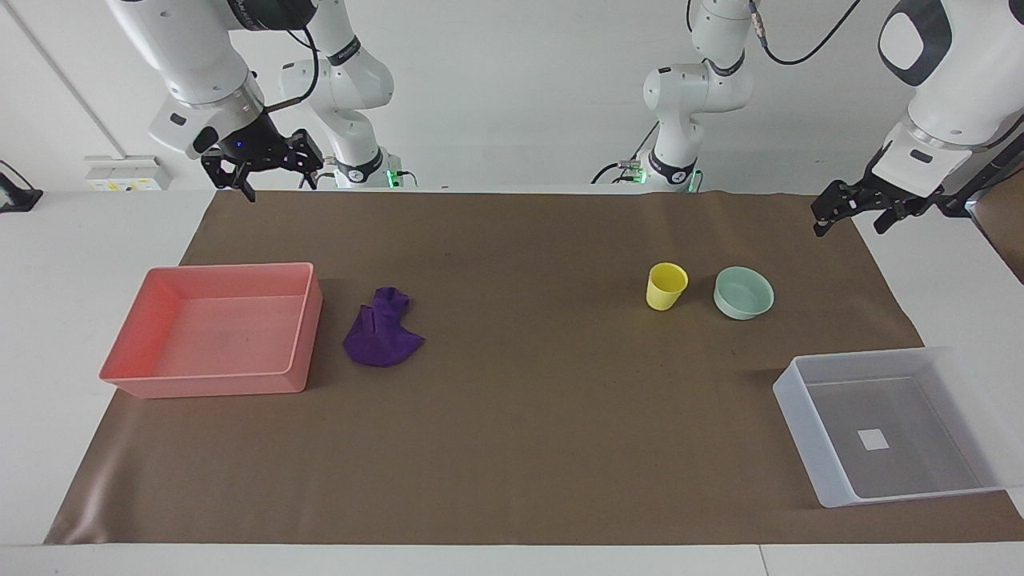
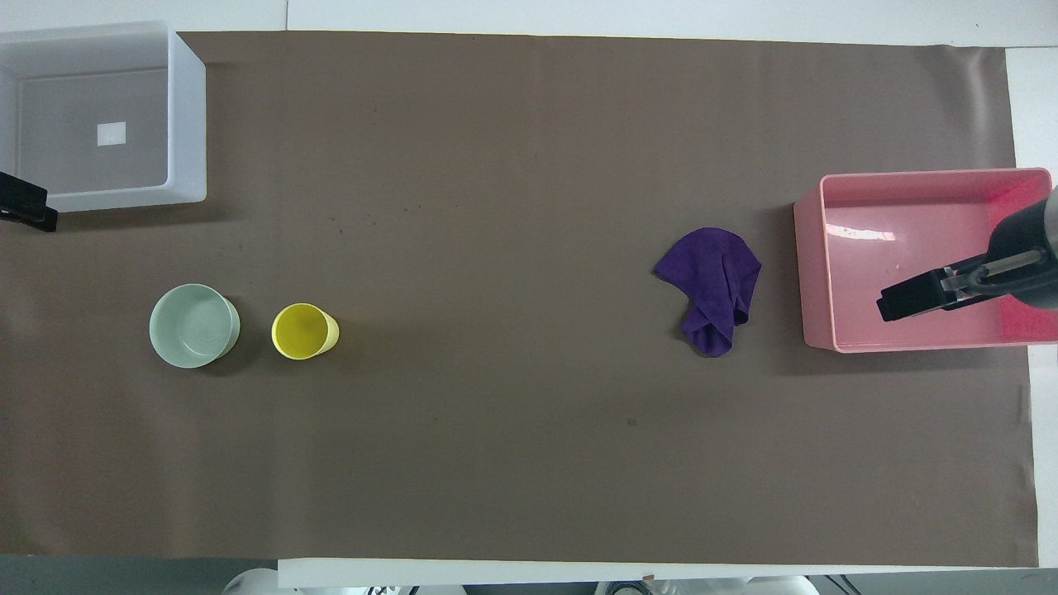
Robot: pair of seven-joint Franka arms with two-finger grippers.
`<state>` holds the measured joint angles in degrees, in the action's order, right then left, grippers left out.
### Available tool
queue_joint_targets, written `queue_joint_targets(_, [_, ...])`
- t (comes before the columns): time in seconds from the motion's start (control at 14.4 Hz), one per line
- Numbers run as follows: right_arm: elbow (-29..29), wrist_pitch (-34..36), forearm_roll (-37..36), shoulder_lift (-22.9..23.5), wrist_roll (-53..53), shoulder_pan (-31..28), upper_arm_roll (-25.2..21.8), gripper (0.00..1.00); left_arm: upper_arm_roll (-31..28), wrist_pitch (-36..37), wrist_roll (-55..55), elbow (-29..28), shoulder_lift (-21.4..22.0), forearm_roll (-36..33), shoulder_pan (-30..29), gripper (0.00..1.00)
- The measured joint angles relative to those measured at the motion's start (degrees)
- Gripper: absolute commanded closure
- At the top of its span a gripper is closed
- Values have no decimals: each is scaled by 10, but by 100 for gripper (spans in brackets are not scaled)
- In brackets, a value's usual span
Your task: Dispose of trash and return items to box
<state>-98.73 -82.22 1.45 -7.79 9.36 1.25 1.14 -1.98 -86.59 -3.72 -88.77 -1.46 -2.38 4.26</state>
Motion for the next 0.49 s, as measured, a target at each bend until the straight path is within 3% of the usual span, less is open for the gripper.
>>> queue_joint_targets(0.35, [-4,-2,0,-1,-9,0,0,1,-1,7,0,-6,2,1,0,0])
queue_joint_targets(0.49, [-18,-33,3,-3,-10,1,0,1,-2,-12,1,-47,18,1,-1,0])
